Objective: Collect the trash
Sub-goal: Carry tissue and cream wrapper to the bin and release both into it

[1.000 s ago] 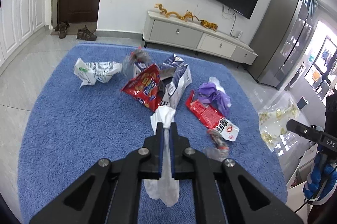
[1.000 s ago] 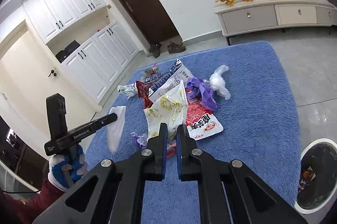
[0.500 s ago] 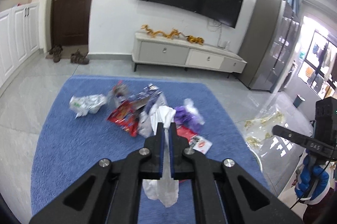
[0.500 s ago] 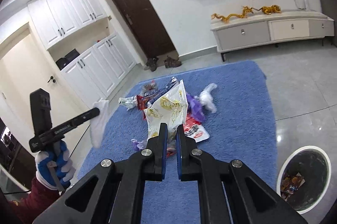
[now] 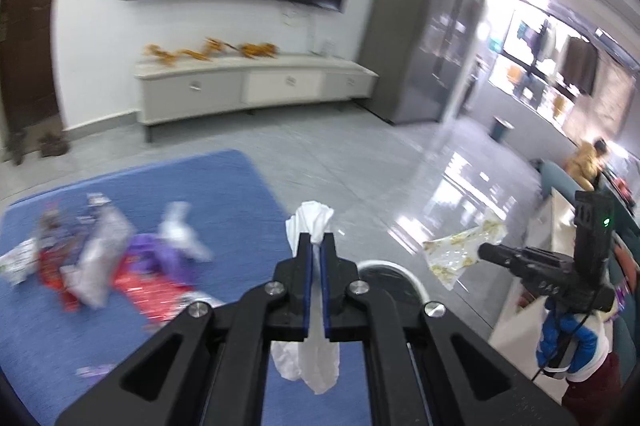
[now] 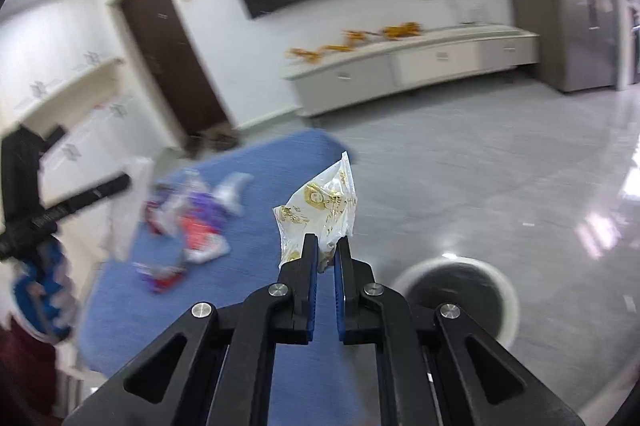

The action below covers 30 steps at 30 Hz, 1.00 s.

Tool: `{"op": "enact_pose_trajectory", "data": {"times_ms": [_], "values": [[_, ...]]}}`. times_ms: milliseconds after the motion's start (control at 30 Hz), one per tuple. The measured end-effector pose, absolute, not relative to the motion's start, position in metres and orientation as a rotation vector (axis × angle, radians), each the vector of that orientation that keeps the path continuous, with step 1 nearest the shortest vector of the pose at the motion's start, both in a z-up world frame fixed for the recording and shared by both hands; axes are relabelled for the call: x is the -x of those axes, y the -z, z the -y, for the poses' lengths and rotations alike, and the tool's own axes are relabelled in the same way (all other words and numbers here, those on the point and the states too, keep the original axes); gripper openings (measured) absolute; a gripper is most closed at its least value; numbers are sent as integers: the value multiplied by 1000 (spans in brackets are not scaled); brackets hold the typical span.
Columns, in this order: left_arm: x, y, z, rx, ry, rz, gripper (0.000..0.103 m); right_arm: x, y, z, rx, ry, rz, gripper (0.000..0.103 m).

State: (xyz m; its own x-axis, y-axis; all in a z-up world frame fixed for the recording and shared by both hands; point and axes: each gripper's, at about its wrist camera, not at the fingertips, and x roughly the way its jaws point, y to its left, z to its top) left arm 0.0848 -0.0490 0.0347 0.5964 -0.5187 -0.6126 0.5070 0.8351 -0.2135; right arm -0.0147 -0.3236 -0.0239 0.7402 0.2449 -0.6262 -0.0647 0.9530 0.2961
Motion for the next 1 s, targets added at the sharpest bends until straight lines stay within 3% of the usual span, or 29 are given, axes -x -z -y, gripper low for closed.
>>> {"op": "enact_pose_trajectory", "data": {"times_ms": [367, 633, 733, 800, 1000], "values": [[-127, 50, 237, -116, 763, -919, 4, 4, 130, 410, -245, 72, -910, 8], [-153, 117, 283, -125, 761, -1039, 6, -26, 188, 426, -256, 99, -1025, 14], [-157, 135, 289, -126, 764, -1070, 16, -32, 208, 428, -269, 100, -1060, 19], [-159, 142, 289, -124, 762, -1079, 32, -37, 219, 429, -286, 103, -1078, 21], [-158, 142, 285, -113, 765, -1073, 35, -44, 224, 426, -311, 106, -1080, 27]]}}
